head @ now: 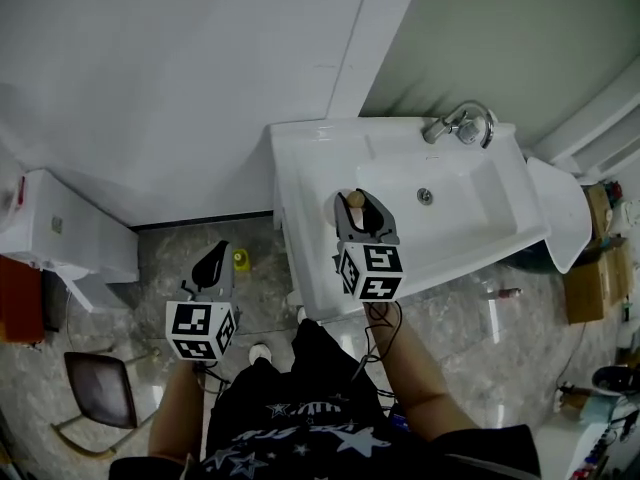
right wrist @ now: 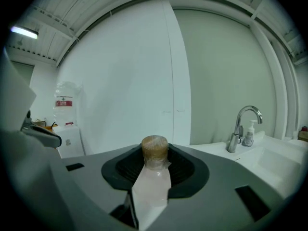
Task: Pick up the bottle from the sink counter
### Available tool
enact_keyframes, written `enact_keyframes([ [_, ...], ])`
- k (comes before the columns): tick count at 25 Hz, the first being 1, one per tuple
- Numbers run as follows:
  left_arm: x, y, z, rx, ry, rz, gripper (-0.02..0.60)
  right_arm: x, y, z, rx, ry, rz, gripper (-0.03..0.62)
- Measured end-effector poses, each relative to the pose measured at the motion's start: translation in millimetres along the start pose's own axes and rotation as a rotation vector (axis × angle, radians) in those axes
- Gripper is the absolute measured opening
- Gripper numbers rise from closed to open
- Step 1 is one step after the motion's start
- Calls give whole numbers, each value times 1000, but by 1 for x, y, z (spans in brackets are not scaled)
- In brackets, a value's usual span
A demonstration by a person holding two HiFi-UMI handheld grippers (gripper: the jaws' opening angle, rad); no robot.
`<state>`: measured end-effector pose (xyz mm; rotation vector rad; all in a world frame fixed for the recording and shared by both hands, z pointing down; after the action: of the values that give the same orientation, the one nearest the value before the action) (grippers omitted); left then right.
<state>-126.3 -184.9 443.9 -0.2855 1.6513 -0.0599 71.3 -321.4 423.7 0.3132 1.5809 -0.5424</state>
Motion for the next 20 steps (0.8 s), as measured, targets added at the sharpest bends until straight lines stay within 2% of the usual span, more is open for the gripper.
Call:
enact_keyframes([
  [11,-4,43,15,-125,-24,23,23,-8,89,-20,-108,-8,5,140],
  [20,-17,58,17,-205,-42,-5,23,-28,126,-33,-189,-33,-17,140],
])
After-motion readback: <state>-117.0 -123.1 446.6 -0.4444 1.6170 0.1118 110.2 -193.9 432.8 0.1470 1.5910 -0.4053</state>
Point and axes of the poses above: the fingertips, and each gripper's own axes: y backward along the fingers, z to its right, x out of its top, the point moved 1 cm from there along y, backward along the fingers, and after that the axes turned 5 degrees about z, right-handed, at the moved point
